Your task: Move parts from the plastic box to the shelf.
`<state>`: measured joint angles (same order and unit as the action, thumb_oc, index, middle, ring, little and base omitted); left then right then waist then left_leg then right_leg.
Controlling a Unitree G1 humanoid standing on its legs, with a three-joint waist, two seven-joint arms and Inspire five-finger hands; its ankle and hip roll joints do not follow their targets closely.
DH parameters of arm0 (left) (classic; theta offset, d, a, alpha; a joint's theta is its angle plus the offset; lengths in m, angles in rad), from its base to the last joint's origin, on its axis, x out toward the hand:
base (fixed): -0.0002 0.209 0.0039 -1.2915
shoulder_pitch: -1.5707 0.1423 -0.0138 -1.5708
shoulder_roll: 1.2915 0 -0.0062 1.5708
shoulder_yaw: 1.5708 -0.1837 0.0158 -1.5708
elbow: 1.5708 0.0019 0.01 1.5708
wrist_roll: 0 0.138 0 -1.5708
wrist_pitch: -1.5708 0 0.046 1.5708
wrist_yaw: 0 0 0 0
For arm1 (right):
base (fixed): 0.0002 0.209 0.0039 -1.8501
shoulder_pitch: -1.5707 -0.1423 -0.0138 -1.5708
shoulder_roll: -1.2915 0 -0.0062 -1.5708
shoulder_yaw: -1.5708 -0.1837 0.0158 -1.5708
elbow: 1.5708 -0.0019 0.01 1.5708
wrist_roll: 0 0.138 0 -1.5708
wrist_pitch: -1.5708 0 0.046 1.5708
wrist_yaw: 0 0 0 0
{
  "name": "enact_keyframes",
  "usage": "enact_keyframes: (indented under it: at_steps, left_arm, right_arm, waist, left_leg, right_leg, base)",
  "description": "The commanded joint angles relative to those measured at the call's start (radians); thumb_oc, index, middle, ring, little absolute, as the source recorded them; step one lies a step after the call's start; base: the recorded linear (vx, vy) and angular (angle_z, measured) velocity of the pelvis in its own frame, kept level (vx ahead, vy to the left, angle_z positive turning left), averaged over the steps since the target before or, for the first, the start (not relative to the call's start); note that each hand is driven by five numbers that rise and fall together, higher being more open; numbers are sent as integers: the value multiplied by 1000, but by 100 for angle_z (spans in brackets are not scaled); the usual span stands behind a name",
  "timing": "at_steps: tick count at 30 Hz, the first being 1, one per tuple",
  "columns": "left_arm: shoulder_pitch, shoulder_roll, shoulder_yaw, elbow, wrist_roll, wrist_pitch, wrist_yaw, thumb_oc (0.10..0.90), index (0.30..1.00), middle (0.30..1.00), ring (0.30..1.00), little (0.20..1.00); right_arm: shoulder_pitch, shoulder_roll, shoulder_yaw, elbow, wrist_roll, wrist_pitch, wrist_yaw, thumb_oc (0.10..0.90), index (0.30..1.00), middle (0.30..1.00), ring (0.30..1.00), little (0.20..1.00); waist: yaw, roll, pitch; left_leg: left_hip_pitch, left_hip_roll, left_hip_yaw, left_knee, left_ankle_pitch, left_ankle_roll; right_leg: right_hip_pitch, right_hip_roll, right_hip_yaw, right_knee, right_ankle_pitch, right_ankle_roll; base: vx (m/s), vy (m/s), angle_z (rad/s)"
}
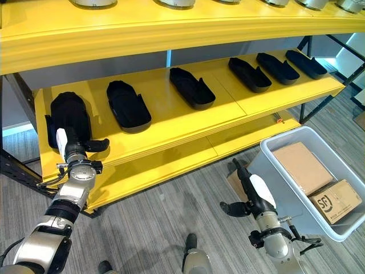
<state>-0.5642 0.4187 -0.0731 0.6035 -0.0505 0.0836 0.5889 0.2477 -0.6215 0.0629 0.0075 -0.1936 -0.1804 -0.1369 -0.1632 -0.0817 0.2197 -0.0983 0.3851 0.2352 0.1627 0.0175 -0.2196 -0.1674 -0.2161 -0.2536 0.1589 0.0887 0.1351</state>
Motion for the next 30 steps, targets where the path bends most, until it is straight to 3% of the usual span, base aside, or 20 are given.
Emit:
enact_keyframes:
  at_steps: [1,5,12,19,27,30]
  left_arm:
    - [-96,115,25,-86,119,-90,71,900,1000,1000,1000,1000]
    - [-40,163,72,-245,239,-86,75,900,1000,1000,1000,1000]
    - [6,243,96,-362,422,-84,64,900,1000,1000,1000,1000]
    - [163,407,93,-526,664,-139,-22,900,1000,1000,1000,1000]
    - [390,562,120,-688,700,-237,-200,900,1000,1000,1000,1000]
    - [473,572,162,-756,684,-249,-267,900,1000,1000,1000,1000]
  right_arm:
    - [-51,-28,-96,-80,13,-55,-58,900,1000,1000,1000,1000]
    - [-53,-22,-111,-79,11,-60,-57,900,1000,1000,1000,1000]
    - [-52,-21,-118,-81,23,-79,-42,900,1000,1000,1000,1000]
    - [-30,-9,-143,-74,44,-112,-34,900,1000,1000,1000,1000]
    - [9,6,-185,-79,49,-114,-29,900,1000,1000,1000,1000]
    - [19,14,-196,-76,44,-106,-27,900,1000,1000,1000,1000]
  waist:
    - [12,4,-20]
    - [19,6,-22]
    - [25,9,-22]
    - [41,22,-12]
    - [55,40,6]
    - [59,45,11]
  left_leg:
    - [-18,36,12,-14,114,20]
    - [-17,37,12,-16,113,19]
    - [-18,34,15,-18,112,15]
    - [-26,34,6,-28,120,14]
    - [-32,34,-3,-26,125,17]
    - [-34,34,-8,-26,127,18]
  right_leg:
    - [69,-55,63,161,-155,49]
    - [73,-57,62,162,-157,47]
    - [75,-58,62,158,-156,48]
    - [69,-55,59,158,-155,48]
    - [66,-53,55,166,-156,45]
    - [65,-52,55,166,-156,43]
  base:
    - [0,0,0]
    - [0,0,0]
    - [0,0,0]
    - [0,0,0]
    - [0,0,0]
    - [0,0,0]
